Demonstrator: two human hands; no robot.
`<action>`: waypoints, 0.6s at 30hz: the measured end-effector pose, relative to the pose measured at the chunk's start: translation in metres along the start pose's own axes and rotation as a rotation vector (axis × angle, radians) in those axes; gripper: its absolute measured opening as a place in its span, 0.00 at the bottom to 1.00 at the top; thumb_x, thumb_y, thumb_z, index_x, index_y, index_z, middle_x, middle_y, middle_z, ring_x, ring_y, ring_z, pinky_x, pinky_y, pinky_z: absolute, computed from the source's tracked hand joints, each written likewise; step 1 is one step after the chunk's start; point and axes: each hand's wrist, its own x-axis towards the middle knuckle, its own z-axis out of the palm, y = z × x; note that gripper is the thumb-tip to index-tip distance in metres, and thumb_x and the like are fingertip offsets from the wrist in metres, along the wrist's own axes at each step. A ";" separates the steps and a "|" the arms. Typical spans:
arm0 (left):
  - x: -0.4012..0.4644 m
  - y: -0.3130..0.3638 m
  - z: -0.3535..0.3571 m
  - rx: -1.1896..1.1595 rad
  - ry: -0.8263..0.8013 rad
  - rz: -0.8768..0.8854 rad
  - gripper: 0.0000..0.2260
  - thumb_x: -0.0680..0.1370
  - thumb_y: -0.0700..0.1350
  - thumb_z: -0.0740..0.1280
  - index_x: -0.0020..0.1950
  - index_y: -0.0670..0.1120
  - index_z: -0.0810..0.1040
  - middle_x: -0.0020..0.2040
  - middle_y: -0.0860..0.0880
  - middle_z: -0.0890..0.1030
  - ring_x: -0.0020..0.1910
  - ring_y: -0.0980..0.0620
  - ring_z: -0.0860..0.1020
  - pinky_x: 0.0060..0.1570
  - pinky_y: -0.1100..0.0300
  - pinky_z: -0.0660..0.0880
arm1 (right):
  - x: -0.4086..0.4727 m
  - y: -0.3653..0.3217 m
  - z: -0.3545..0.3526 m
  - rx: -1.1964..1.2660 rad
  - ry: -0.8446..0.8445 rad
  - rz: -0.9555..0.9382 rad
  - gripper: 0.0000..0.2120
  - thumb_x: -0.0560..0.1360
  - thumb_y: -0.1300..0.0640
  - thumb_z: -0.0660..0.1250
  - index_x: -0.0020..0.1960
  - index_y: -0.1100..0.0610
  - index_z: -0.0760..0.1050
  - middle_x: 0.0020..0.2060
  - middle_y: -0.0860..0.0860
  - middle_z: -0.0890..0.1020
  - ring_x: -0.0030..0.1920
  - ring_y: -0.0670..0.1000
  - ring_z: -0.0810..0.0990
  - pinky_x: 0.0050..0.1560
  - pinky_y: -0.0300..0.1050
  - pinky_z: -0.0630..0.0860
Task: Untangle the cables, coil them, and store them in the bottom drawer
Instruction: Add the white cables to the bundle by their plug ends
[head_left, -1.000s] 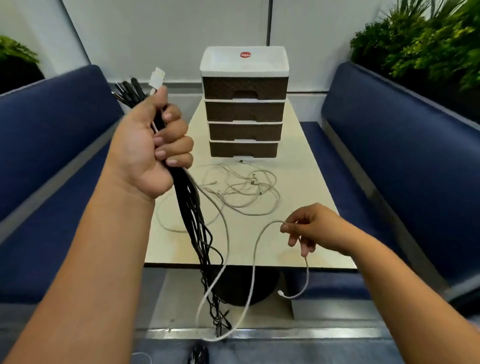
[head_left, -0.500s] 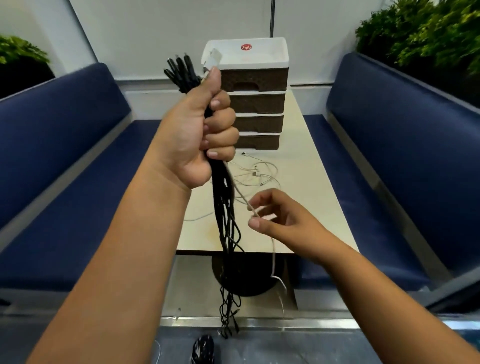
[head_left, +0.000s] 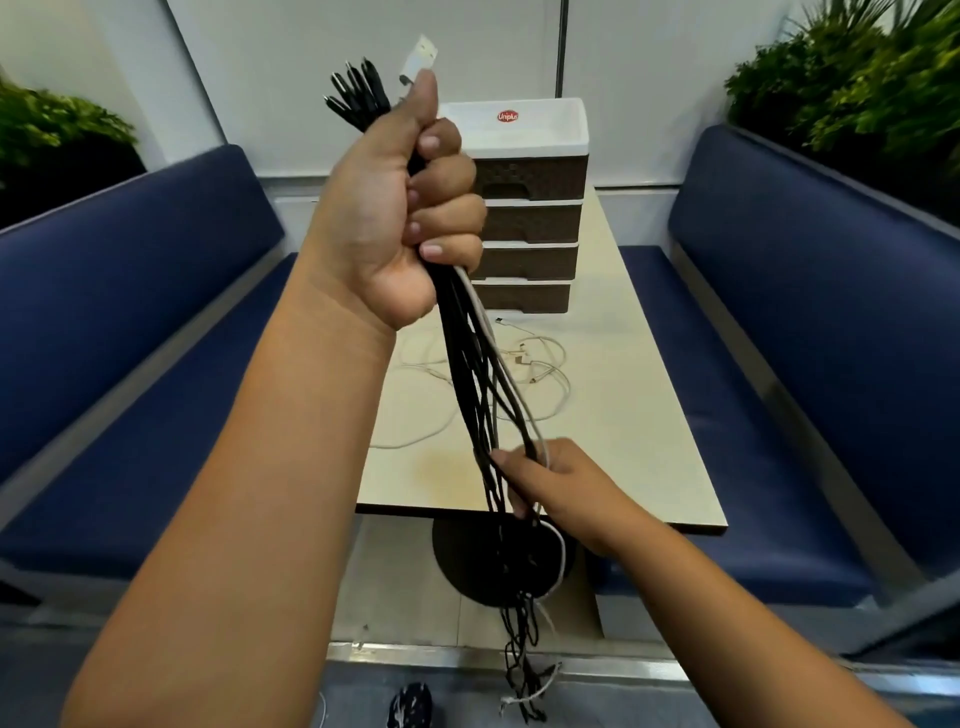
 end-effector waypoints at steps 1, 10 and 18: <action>0.001 0.005 -0.001 -0.008 -0.001 0.018 0.20 0.83 0.57 0.54 0.34 0.50 0.64 0.22 0.55 0.59 0.18 0.59 0.56 0.18 0.66 0.52 | -0.002 0.016 0.002 -0.048 -0.001 0.057 0.23 0.80 0.47 0.63 0.30 0.57 0.73 0.24 0.51 0.76 0.28 0.48 0.73 0.36 0.41 0.70; 0.007 0.012 -0.014 -0.106 0.091 0.106 0.20 0.83 0.57 0.55 0.33 0.49 0.66 0.21 0.54 0.60 0.17 0.59 0.57 0.17 0.66 0.54 | -0.037 0.140 -0.010 -0.504 -0.426 0.505 0.12 0.73 0.46 0.71 0.53 0.49 0.78 0.50 0.46 0.81 0.52 0.46 0.80 0.55 0.41 0.75; 0.009 -0.004 0.002 0.004 0.106 0.060 0.20 0.83 0.57 0.56 0.34 0.50 0.64 0.23 0.55 0.58 0.19 0.59 0.55 0.19 0.66 0.51 | -0.007 -0.012 -0.047 -0.404 -0.051 0.116 0.46 0.61 0.40 0.79 0.73 0.47 0.63 0.68 0.42 0.70 0.64 0.46 0.74 0.67 0.46 0.71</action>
